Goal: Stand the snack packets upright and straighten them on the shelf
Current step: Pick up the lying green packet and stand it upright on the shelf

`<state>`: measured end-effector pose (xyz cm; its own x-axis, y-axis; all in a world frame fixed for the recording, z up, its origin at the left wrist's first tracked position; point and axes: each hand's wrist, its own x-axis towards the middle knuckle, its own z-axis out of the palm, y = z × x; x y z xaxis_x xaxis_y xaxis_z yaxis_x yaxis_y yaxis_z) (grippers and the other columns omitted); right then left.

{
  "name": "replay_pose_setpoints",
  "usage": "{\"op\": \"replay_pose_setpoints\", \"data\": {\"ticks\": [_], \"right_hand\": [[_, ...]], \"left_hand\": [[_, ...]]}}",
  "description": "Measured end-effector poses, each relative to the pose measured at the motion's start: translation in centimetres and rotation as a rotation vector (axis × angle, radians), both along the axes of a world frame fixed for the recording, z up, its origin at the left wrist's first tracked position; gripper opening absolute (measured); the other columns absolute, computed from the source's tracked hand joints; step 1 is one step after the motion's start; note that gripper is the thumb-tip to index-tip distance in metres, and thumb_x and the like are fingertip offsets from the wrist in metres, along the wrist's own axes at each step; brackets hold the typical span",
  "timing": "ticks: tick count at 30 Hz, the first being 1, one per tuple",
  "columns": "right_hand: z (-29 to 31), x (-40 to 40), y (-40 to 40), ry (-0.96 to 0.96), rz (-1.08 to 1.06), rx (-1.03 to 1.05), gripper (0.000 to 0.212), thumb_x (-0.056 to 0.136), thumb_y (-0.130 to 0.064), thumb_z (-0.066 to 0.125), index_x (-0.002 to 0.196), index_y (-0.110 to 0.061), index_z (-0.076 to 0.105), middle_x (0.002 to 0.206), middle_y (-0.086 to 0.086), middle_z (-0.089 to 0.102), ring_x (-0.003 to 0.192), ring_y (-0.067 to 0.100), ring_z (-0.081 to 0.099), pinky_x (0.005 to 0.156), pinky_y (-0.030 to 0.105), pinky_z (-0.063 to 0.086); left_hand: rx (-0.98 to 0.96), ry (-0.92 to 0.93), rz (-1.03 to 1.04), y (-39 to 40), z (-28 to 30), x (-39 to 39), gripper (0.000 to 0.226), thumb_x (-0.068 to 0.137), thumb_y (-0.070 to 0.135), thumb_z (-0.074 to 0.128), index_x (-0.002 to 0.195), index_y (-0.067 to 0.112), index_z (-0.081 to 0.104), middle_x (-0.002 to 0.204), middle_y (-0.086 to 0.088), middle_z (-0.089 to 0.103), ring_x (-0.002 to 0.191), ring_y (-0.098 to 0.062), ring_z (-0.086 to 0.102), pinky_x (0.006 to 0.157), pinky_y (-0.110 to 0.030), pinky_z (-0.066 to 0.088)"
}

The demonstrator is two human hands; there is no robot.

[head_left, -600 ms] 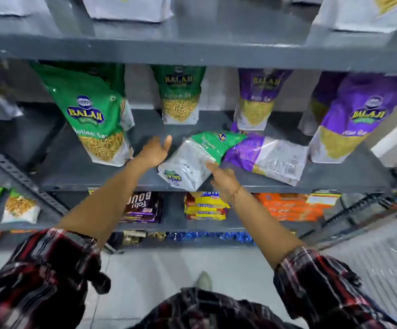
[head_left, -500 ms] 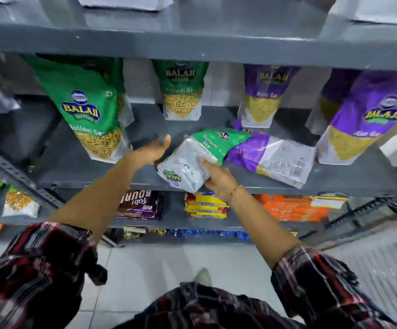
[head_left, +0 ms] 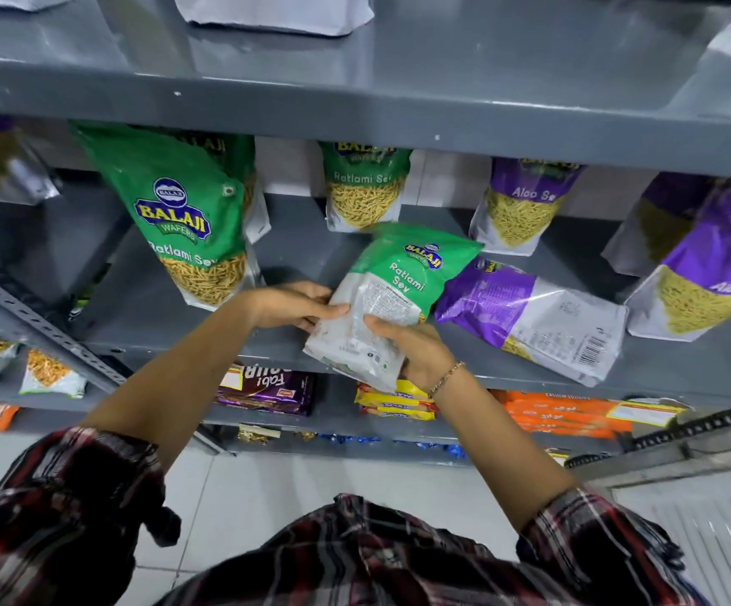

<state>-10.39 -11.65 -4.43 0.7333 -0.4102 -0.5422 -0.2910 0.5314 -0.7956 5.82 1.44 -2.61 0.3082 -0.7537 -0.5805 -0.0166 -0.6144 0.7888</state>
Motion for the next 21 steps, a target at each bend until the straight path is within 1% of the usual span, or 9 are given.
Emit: {"op": "replay_pose_setpoints", "data": {"ticks": [3,5,6,10,11,13,15,19,21], "right_hand": [[0.1,0.1,-0.5,-0.125,0.103,-0.104,0.032,0.075,0.005,0.070,0.104,-0.004,0.061,0.111,0.011,0.068,0.081,0.011,0.071,0.072,0.026,0.060],[0.5,0.7,-1.1,-0.171,0.166,-0.213,0.038,0.073,0.008,0.071,0.100,-0.015,0.056,0.102,-0.002,0.069,0.080,-0.001,0.069,0.065,0.013,0.056],[0.8,1.1,-1.5,-0.198,0.199,-0.254,0.045,0.072,0.009,0.071,0.102,-0.019,0.052,0.103,-0.005,0.068,0.086,-0.002,0.068,0.069,0.013,0.055],[1.6,3.7,-3.6,-0.232,0.308,-0.403,0.070,0.072,0.012,0.069,0.129,-0.006,0.034,0.130,0.016,0.055,0.117,0.024,0.057,0.097,0.040,0.051],[1.8,4.3,-4.1,-0.222,0.318,-0.450,0.073,0.072,0.012,0.069,0.132,-0.003,0.029,0.133,0.019,0.053,0.118,0.025,0.056,0.097,0.039,0.051],[1.9,5.7,-4.8,-0.213,0.306,-0.561,0.075,0.071,0.014,0.069,0.132,-0.001,0.027,0.132,0.022,0.052,0.113,0.024,0.056,0.088,0.027,0.055],[1.9,6.8,-5.1,-0.198,0.285,-0.661,0.074,0.070,0.015,0.070,0.131,0.001,0.030,0.130,0.023,0.053,0.110,0.023,0.056,0.084,0.021,0.055],[0.8,8.3,-5.6,-0.104,0.285,-0.792,0.069,0.067,0.010,0.074,0.125,-0.001,0.039,0.124,0.018,0.058,0.115,0.032,0.057,0.101,0.046,0.046],[0.3,8.6,-5.7,-0.065,0.279,-0.830,0.067,0.066,0.006,0.076,0.122,-0.006,0.040,0.121,0.010,0.059,0.116,0.030,0.056,0.103,0.045,0.044]], "left_hand": [[-0.050,0.000,0.000,0.6,0.7,0.7,0.040,0.083,0.015,0.066,0.122,0.018,0.054,0.117,0.003,0.065,0.108,-0.007,0.063,0.078,-0.014,0.053],[-0.132,-0.028,0.033,0.7,1.1,1.1,0.053,0.079,0.004,0.069,0.124,0.022,0.049,0.112,0.010,0.064,0.097,0.004,0.064,0.073,-0.009,0.051],[-0.169,-0.053,0.054,0.6,1.3,1.4,0.062,0.075,0.001,0.071,0.127,0.022,0.046,0.113,0.010,0.064,0.097,0.006,0.064,0.076,-0.010,0.051],[-0.298,-0.149,0.215,-0.4,1.3,2.2,0.082,0.062,-0.007,0.079,0.133,0.011,0.042,0.127,-0.008,0.061,0.115,-0.018,0.059,0.102,-0.038,0.046],[-0.328,-0.172,0.273,-0.7,1.1,2.3,0.081,0.059,-0.008,0.080,0.129,0.010,0.044,0.125,-0.010,0.062,0.114,-0.020,0.059,0.101,-0.042,0.047],[-0.369,-0.239,0.388,-1.4,0.5,2.5,0.078,0.053,-0.007,0.084,0.119,0.012,0.047,0.120,-0.009,0.064,0.111,-0.022,0.061,0.099,-0.048,0.048],[-0.382,-0.317,0.484,-1.9,-0.3,2.8,0.079,0.046,-0.002,0.088,0.112,0.014,0.049,0.118,-0.009,0.065,0.111,-0.024,0.061,0.096,-0.049,0.050],[-0.346,-0.458,0.560,-2.5,-1.6,3.0,0.081,0.040,0.011,0.091,0.110,0.014,0.050,0.113,-0.004,0.067,0.106,-0.021,0.062,0.092,-0.041,0.052],[-0.332,-0.500,0.567,-2.6,-2.0,3.0,0.078,0.039,0.016,0.091,0.105,0.019,0.051,0.106,0.004,0.067,0.100,-0.016,0.063,0.085,-0.032,0.054]]}}
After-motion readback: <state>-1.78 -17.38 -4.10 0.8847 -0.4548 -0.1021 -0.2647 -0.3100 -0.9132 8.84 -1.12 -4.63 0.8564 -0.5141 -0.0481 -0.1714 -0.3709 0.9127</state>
